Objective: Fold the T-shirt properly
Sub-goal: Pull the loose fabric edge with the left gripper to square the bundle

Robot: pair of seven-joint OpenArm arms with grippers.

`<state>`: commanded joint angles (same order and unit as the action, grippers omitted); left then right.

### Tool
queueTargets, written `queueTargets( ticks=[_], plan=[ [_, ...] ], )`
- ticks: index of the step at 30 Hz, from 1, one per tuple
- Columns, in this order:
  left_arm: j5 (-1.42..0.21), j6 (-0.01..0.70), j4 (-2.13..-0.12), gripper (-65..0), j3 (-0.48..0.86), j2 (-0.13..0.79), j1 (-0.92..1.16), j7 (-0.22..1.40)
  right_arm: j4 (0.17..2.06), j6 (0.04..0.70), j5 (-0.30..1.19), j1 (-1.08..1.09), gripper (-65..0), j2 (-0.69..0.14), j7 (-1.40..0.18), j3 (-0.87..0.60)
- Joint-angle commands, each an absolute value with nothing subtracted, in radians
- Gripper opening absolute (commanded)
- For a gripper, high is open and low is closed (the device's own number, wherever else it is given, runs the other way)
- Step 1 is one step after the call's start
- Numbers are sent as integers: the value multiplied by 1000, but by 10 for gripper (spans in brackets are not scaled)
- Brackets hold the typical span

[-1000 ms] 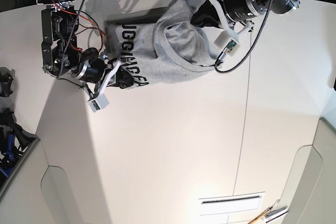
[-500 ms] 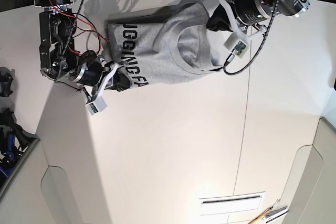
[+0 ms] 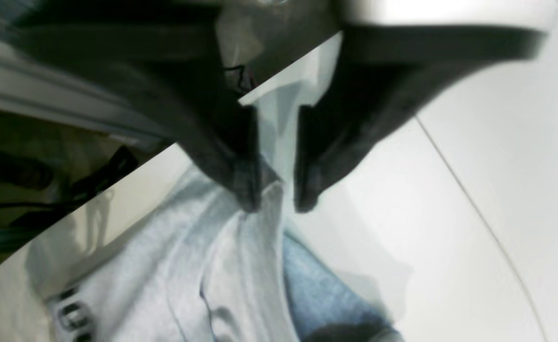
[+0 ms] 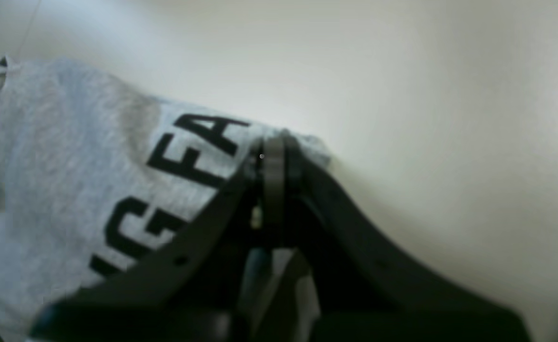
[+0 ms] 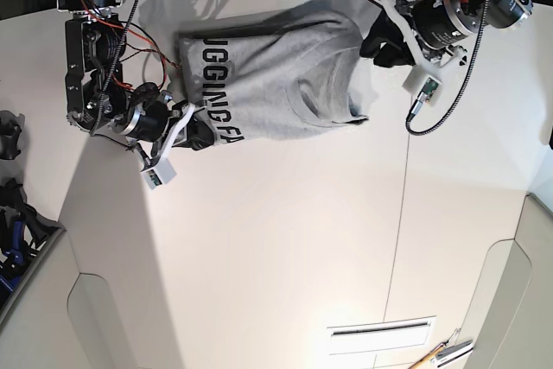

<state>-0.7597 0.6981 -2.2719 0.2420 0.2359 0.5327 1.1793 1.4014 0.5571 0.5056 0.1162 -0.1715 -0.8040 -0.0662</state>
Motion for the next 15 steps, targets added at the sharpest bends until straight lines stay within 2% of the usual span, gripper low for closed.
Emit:
queueTargets(
  ticks=[4, 6, 7, 9, 12, 13, 15],
  plan=[
    [-786, 698, -2307, -394, 284, 236, 533, 1179, 1406, 557, 525, 151, -650, -171, -804, -73],
    [-891, 698, -2328, -395, 313, 236, 548, 1189, 1407, 557, 545, 177, -650, -171, -805, -84],
    [-958, 698, -2329, -405, 313, 236, 563, 1204, 1407, 557, 550, 192, -650, -171, -805, -85],
    [-1032, 698, -2328, -476, 285, 235, 601, 1221, 1407, 557, 550, 218, -650, -168, -804, -85],
    [-972, 698, -2320, -603, 167, 234, 623, 1214, 1404, 558, 541, 247, -650, -165, -787, -84],
    [-910, 698, -2310, -627, 112, 235, 623, 1192, 1402, 558, 538, 250, -650, -165, -772, -83],
    [-762, 698, -2266, -635, 4, 235, 623, 1105, 1393, 558, 533, 253, -650, -165, -759, -75]
  ],
)
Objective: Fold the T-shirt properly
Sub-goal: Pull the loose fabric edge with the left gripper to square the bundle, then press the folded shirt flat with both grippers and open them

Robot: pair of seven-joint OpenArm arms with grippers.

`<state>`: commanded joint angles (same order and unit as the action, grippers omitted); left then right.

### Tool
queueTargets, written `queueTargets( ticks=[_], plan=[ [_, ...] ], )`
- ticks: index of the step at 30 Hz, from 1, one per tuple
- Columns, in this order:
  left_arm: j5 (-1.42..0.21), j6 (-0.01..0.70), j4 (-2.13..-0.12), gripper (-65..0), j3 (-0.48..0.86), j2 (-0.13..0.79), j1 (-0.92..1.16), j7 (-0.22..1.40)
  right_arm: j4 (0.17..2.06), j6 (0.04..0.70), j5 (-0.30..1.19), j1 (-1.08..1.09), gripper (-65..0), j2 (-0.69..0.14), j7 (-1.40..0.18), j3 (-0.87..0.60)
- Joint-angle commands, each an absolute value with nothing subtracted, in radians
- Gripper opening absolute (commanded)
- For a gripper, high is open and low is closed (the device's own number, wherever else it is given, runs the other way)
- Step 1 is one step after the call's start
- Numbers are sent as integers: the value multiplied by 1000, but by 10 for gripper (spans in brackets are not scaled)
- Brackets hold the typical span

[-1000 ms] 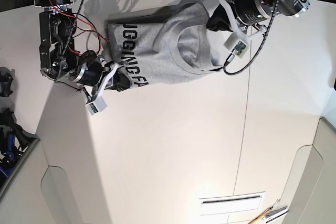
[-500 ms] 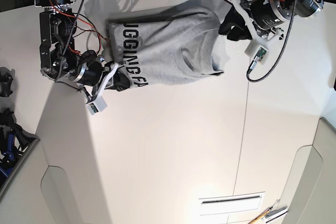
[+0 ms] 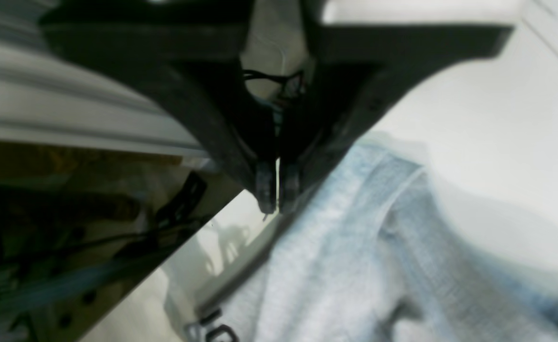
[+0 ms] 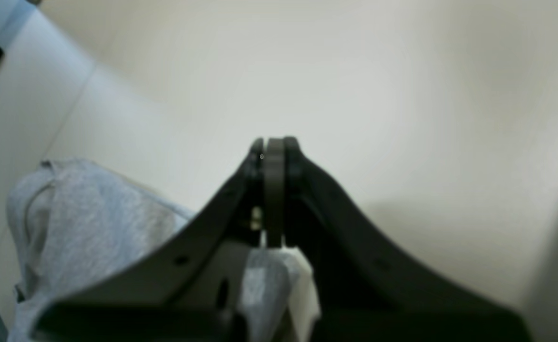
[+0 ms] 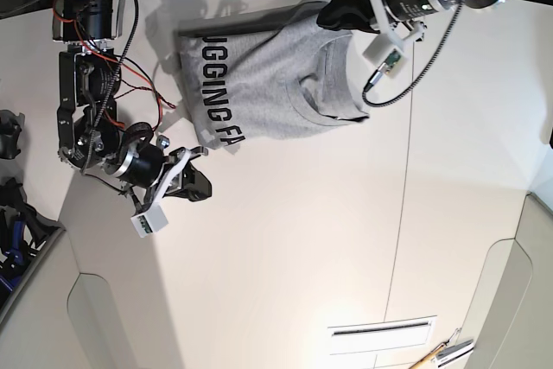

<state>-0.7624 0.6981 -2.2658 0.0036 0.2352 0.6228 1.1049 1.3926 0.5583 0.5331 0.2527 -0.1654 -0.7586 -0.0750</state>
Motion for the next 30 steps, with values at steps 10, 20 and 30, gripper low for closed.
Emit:
queueTargets(
  ticks=[10, 20, 30],
  plan=[
    [-537, 698, -1899, -635, -202, 235, 426, 965, 1287, 582, 459, 252, -650, -167, -744, 66],
    [-356, 587, -1682, -635, -202, 235, 142, 882, 1283, 580, 457, 252, -650, -221, -745, 63],
    [-348, 537, -1518, -635, -202, 235, -81, 871, 1283, 576, 468, 150, -650, -229, -741, 63]
  ],
)
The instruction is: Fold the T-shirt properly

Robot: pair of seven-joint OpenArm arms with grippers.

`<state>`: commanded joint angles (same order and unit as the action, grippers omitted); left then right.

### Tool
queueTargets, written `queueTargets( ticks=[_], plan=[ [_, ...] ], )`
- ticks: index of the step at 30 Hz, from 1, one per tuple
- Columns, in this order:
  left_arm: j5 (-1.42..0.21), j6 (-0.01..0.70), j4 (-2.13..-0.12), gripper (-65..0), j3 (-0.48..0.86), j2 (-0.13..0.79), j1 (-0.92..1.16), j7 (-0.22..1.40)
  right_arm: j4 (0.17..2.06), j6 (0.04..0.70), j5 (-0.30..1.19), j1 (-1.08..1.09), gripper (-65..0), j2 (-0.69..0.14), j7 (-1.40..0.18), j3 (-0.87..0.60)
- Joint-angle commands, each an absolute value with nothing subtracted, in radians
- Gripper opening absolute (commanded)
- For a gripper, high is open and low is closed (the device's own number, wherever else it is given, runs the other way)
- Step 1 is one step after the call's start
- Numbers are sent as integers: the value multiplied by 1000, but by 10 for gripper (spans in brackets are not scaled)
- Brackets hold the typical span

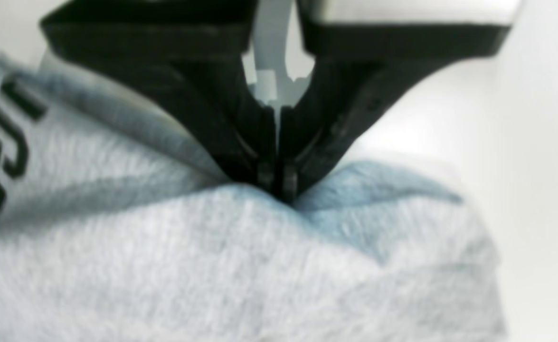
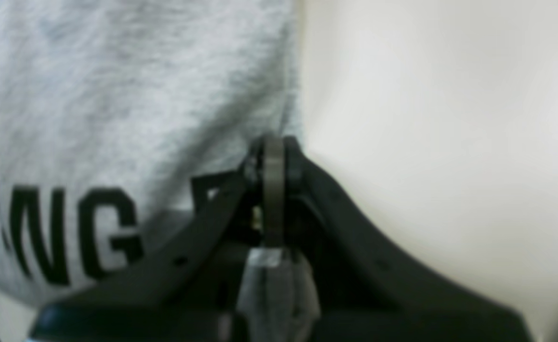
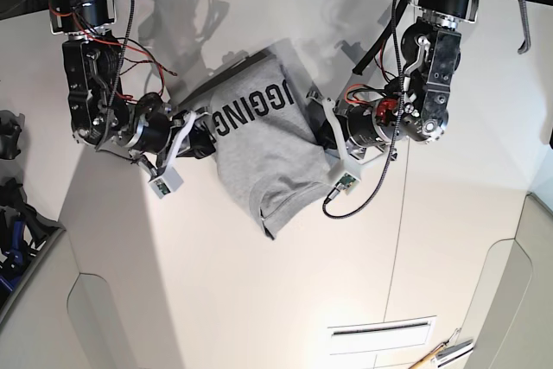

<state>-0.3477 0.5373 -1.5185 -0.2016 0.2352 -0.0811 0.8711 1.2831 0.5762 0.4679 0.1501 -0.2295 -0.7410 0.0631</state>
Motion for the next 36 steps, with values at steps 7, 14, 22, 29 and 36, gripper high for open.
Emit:
queueTargets(
  ticks=[7, 14, 22, 29, 36],
  plan=[
    [-362, 535, -1519, -635, -202, 235, -97, 860, 1288, 583, 572, 28, -650, -230, -748, 63],
    [-414, 535, -1652, -635, -145, 236, -65, 925, 1379, 583, 573, 19, -650, -230, -791, -26],
    [-439, 575, -1866, -635, 52, 236, 134, 953, 1567, 583, 630, -46, -650, -270, -879, -135],
    [-574, 616, -2100, -635, 255, 235, 369, 956, 1761, 584, 695, -200, -650, -291, -880, -247],
    [-615, 618, -2239, -635, 407, 235, 620, 966, 1890, 584, 746, -361, -650, -292, -929, -348]
  ],
)
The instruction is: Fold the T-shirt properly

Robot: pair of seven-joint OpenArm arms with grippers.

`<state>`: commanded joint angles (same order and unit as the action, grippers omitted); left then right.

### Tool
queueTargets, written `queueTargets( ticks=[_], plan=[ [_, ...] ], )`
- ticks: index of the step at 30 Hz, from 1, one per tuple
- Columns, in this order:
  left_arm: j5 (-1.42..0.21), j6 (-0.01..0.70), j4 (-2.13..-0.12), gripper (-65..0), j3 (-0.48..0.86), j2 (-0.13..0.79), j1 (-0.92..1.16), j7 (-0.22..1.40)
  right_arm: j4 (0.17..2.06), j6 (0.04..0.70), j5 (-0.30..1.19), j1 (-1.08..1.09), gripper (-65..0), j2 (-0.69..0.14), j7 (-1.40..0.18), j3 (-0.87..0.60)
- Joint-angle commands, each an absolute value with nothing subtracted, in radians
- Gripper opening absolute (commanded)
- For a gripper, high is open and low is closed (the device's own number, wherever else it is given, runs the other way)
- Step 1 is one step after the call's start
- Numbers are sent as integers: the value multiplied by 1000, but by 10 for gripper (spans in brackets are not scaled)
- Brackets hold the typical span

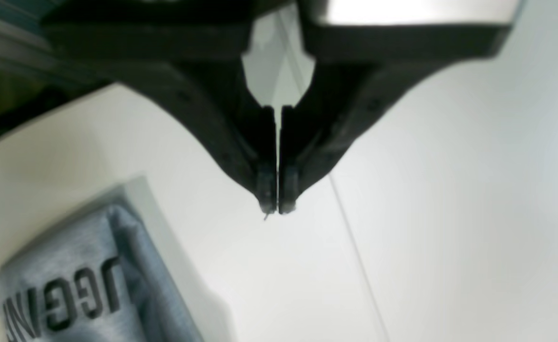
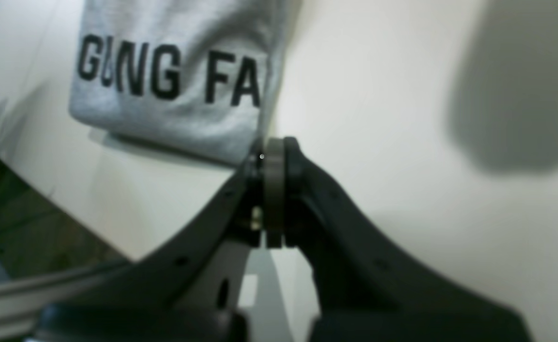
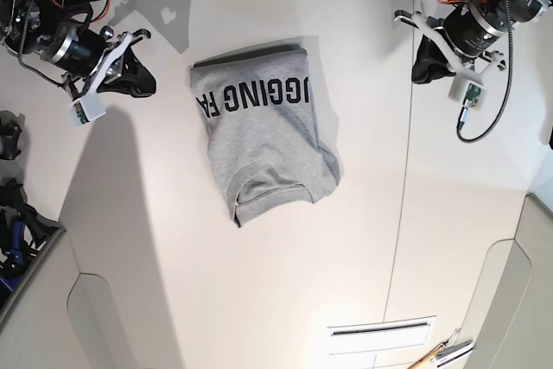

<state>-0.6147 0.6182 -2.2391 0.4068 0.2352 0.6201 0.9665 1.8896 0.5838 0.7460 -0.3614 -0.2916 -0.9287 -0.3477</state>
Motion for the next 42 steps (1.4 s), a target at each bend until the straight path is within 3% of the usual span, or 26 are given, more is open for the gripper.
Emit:
queueTargets(
  ticks=[11, 14, 18, 21, 26, 30, 37, 40, 42],
  plan=[
    [-614, 641, -2214, -635, 453, 233, 973, 969, 1888, 585, 767, -666, -650, -291, -944, -353],
    [-621, 696, -2105, -635, 441, 233, 1004, 969, 1872, 585, 767, -740, -650, -292, -943, -352],
    [-620, 698, -1865, -635, 370, 236, 1002, 966, 1808, 584, 767, -788, -650, -319, -939, -349],
    [-573, 698, -1699, -635, 280, 239, 1000, 863, 1726, 584, 768, -796, -650, -350, -939, -348],
    [-385, 698, -1494, -635, 108, 289, 990, 559, 1590, 584, 765, -795, -650, -376, -927, -299],
    [-362, 698, -1325, -635, -2, 289, 916, 407, 1473, 583, 682, -787, -650, -402, -807, -172],
    [-359, 698, -839, -635, -237, 289, 613, 319, 1155, 580, 407, -663, -650, -416, -371, 125],
    [-340, 493, -639, -635, -334, 289, 496, 215, 1004, 580, 309, -555, -650, -400, -354, 212],
    [-340, 405, -570, -635, -392, 287, 444, 128, 910, 580, 259, -489, -650, -383, -355, 244]
  ],
)
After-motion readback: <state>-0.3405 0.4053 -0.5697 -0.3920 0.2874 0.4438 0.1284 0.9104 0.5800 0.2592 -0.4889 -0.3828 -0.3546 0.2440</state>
